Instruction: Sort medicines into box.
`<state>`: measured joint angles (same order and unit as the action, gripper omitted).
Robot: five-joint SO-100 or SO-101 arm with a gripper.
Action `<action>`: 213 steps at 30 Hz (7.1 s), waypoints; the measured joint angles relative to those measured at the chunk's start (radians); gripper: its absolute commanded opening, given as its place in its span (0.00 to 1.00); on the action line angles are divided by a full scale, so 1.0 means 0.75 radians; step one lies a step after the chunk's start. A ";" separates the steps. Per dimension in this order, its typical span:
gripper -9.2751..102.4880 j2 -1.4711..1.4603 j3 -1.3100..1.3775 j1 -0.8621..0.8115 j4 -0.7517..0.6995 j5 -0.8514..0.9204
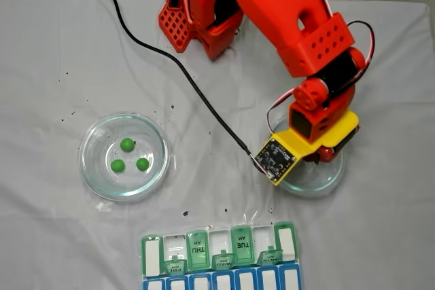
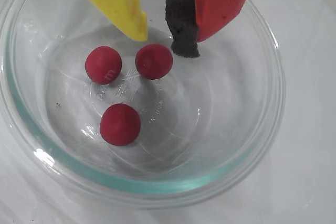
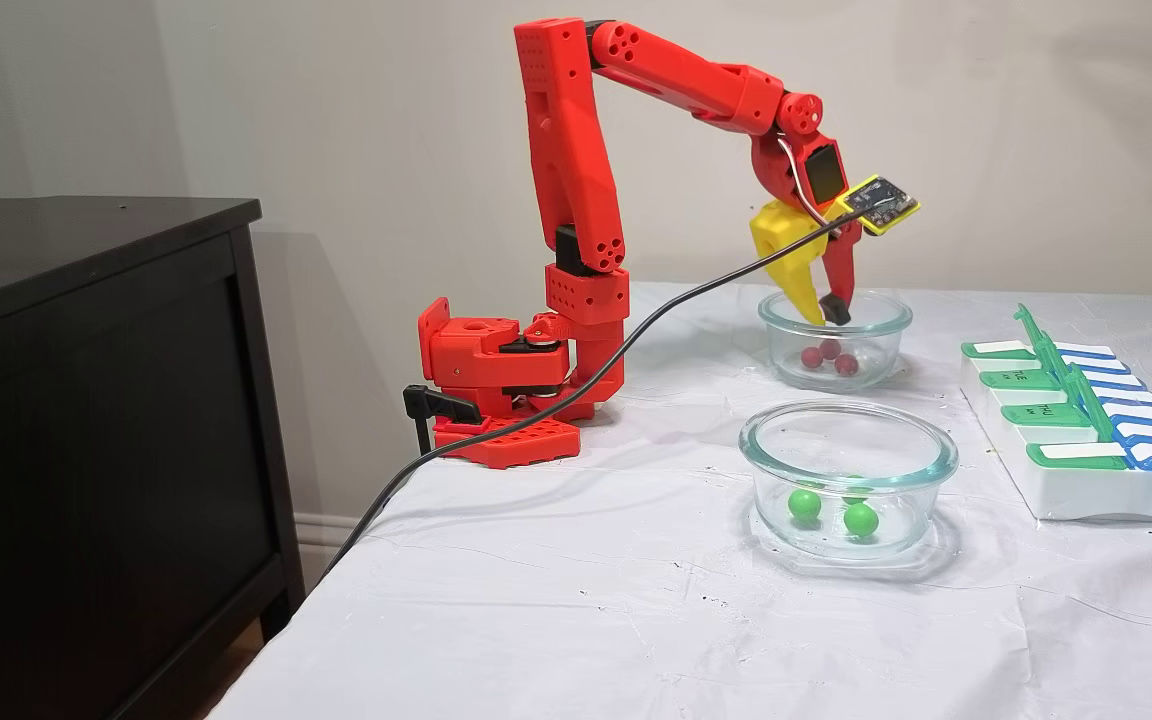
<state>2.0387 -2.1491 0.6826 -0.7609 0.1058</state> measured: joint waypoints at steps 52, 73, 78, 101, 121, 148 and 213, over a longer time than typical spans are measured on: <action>0.08 -0.117 -0.072 0.037 0.092 0.000; 0.08 0.194 0.059 -0.051 -0.198 -0.096; 0.08 0.200 0.223 -0.221 -0.247 -0.033; 0.08 -0.174 0.376 -0.550 0.047 0.004; 0.24 -0.245 0.348 -0.554 0.268 0.080; 0.08 -0.178 0.822 -0.382 -0.828 0.172; 0.18 -0.252 0.262 -0.045 -0.503 -0.061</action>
<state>1.8500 -1.9528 0.6489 -1.1382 0.0598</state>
